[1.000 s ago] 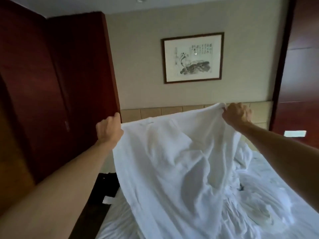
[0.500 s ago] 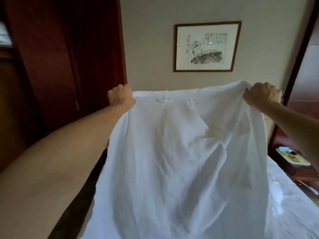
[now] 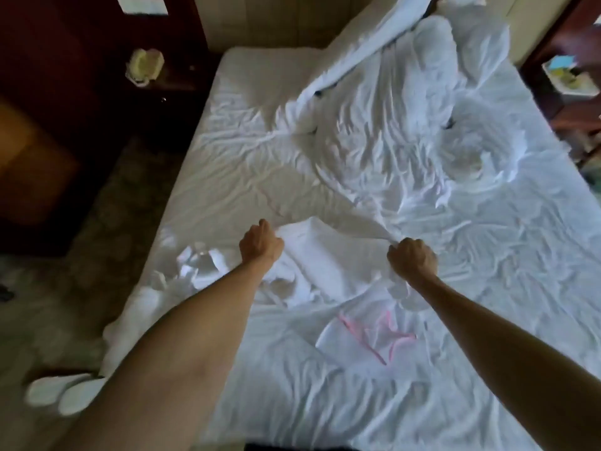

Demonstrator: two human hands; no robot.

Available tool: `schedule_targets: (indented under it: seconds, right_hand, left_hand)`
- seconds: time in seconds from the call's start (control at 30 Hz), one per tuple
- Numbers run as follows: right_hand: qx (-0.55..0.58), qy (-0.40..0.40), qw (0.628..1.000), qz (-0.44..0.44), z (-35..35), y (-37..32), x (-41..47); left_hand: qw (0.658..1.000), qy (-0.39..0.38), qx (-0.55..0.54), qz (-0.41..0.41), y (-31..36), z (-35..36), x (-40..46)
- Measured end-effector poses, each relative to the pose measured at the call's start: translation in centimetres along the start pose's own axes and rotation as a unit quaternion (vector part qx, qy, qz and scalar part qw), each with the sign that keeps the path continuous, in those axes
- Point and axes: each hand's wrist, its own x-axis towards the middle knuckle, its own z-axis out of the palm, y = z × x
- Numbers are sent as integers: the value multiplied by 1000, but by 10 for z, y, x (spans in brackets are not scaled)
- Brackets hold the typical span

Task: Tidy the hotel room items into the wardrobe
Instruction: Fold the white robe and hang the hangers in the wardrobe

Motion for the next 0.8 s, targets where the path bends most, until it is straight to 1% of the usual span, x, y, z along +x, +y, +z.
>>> schedule_targets:
  seconds: [0.1, 0.13, 0.2, 0.27, 0.3, 0.37, 0.43, 0.47, 0.53, 0.57, 0.63, 0.67, 0.7, 0.73, 0.77, 0.8]
  right_hand:
    - [-71, -125, 989, -27, 124, 28, -18]
    - [-96, -166, 981, -41, 161, 37, -24]
    - [-139, -236, 959, -78, 229, 54, -36]
    - [-170, -261, 945, -101, 282, 65, -47]
    - [-176, -263, 943, -104, 304, 68, -52]
    - [-175, -253, 946, -102, 336, 72, -61]
    - [-157, -222, 958, -94, 353, 76, -67]
    - [-138, -205, 965, -85, 357, 78, -68]
    - [-104, -200, 972, -71, 357, 85, -68]
    - [-92, -216, 969, -71, 354, 89, -67]
    - [-70, -278, 953, -92, 340, 94, -64]
    - [-59, -297, 946, -114, 330, 96, -63]
    - [-41, -278, 949, -140, 320, 96, -62]
    - [-12, -223, 961, -163, 309, 96, -58]
    - [21, -143, 972, -187, 298, 94, -52]
    - [59, -64, 972, -216, 284, 90, -44]
  left_hand:
    - [993, -93, 65, 42, -46, 110, -14]
    - [985, -121, 97, 70, -63, 144, -20]
    - [960, -188, 159, 132, -98, 207, -37]
    - [936, -235, 198, 170, -131, 262, -53]
    - [932, -246, 203, 175, -146, 285, -62]
    - [936, -238, 199, 164, -166, 320, -76]
    - [942, -229, 188, 155, -176, 334, -84]
    - [947, -213, 172, 167, -180, 336, -84]
    - [951, -203, 125, 199, -186, 330, -81]
    - [948, -210, 108, 215, -190, 323, -79]
    - [942, -216, 81, 243, -194, 306, -75]
    - [947, -194, 58, 251, -194, 296, -72]
    - [955, -150, 29, 254, -192, 286, -69]
    - [963, -98, -10, 252, -188, 276, -65]
    - [967, -49, -50, 245, -183, 267, -59]
    - [967, -3, -80, 240, -178, 258, -50]
